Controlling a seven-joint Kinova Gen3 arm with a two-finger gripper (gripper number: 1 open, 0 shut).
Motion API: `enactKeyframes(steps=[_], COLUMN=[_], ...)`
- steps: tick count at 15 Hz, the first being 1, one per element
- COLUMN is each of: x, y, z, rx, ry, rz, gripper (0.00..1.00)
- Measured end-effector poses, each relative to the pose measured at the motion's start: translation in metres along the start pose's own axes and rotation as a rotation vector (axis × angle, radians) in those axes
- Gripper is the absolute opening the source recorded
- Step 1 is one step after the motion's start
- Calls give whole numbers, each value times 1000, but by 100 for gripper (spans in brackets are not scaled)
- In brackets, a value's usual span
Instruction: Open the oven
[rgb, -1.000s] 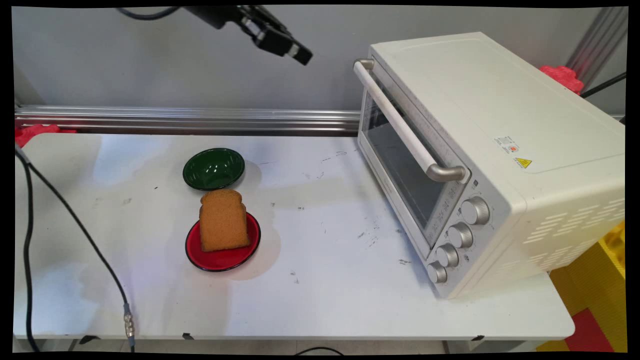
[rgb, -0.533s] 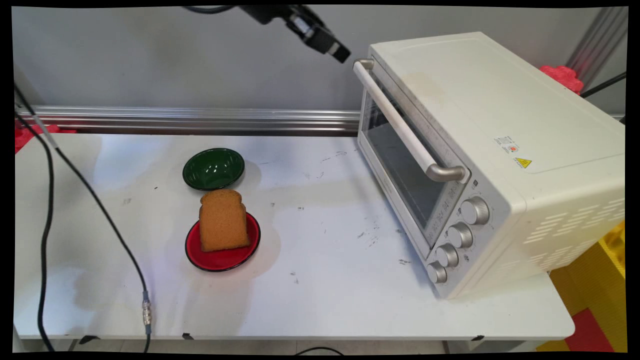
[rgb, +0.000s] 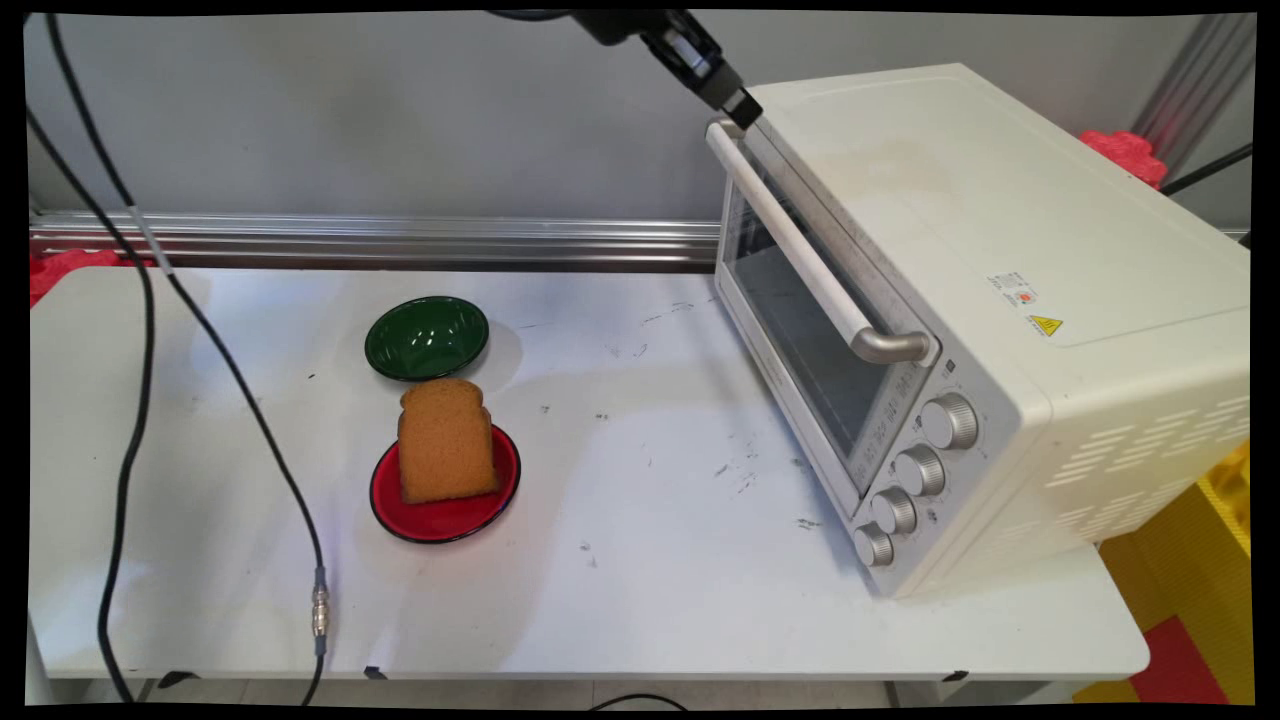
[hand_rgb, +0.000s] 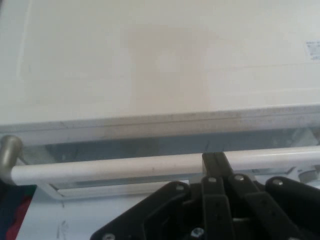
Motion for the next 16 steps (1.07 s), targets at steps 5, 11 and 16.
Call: enactKeyframes(steps=[5, 11, 16], x=[9, 15, 17], y=[-4, -7, -8], z=[14, 27, 37], rx=[-17, -39, -46], ry=[-58, -105, -119], rz=[25, 60, 79], gripper=[0, 0, 0])
